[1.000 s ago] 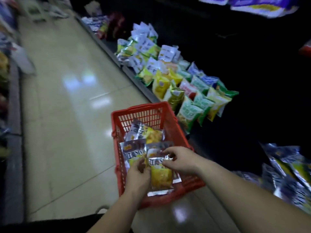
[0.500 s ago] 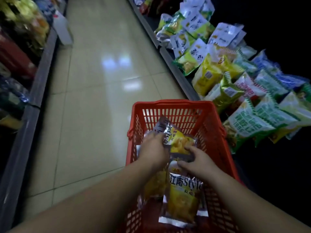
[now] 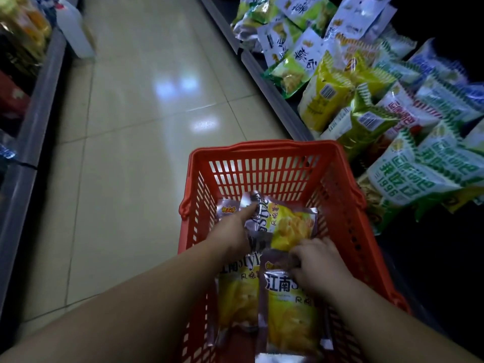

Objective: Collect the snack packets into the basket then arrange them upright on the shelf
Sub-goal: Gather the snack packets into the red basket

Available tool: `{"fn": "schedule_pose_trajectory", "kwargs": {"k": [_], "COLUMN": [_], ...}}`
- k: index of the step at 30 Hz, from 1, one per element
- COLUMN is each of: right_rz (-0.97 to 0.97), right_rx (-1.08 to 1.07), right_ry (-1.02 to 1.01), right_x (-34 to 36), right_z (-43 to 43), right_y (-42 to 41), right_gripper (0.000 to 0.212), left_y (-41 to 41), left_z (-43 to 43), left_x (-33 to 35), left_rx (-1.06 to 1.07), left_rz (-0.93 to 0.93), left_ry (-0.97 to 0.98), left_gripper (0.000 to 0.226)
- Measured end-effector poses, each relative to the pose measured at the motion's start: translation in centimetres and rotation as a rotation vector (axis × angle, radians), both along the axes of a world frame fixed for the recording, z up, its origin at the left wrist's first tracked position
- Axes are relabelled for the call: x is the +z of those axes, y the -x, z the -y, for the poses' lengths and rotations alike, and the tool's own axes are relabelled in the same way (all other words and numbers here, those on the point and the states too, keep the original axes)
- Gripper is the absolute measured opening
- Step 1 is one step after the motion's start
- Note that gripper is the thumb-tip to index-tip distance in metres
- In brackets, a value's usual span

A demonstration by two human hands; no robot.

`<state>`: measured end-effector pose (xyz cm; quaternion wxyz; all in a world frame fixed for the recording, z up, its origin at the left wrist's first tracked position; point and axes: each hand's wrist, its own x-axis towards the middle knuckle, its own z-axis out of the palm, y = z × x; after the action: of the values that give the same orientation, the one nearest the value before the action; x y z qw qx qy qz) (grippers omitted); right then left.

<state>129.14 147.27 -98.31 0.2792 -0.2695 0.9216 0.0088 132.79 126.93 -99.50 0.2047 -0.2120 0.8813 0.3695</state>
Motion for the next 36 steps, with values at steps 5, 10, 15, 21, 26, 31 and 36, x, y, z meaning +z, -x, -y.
{"fn": "schedule_pose_trajectory", "kwargs": {"k": [5, 10, 15, 21, 26, 31, 36], "right_rz": [-0.077, -0.086, -0.022, -0.113, -0.155, -0.06, -0.016], "right_rx": [-0.016, -0.023, -0.128, -0.261, -0.373, -0.52, -0.566], "right_ry": [0.147, 0.271, 0.346, 0.65, 0.796, 0.871, 0.843], "right_x": [4.7, 10.4, 18.0, 27.7, 31.2, 30.8, 29.8], "right_z": [0.7, -0.5, -2.4, -4.6, -6.6, -8.0, -10.9], "right_y": [1.4, 1.1, -1.0, -5.9, -11.0, -14.7, -15.0], "right_gripper": [0.01, 0.03, 0.041, 0.044, 0.034, 0.037, 0.041], "left_y": [-1.6, -2.9, -4.7, -8.4, -12.5, -15.1, -14.5], "left_z": [-0.4, 0.6, -0.6, -2.2, -3.7, -5.0, -7.0], "left_x": [2.5, 8.1, 15.1, 24.0, 28.4, 28.5, 29.4], "left_rx": [0.008, -0.005, -0.017, -0.012, 0.012, -0.008, -0.105], "left_rz": [-0.165, -0.203, -0.347, -0.477, -0.568, -0.556, -0.514], "left_ry": [-0.086, -0.176, -0.137, -0.128, -0.243, -0.284, -0.287], "left_gripper": [0.065, 0.061, 0.062, 0.057, 0.052, 0.058, 0.054]}}
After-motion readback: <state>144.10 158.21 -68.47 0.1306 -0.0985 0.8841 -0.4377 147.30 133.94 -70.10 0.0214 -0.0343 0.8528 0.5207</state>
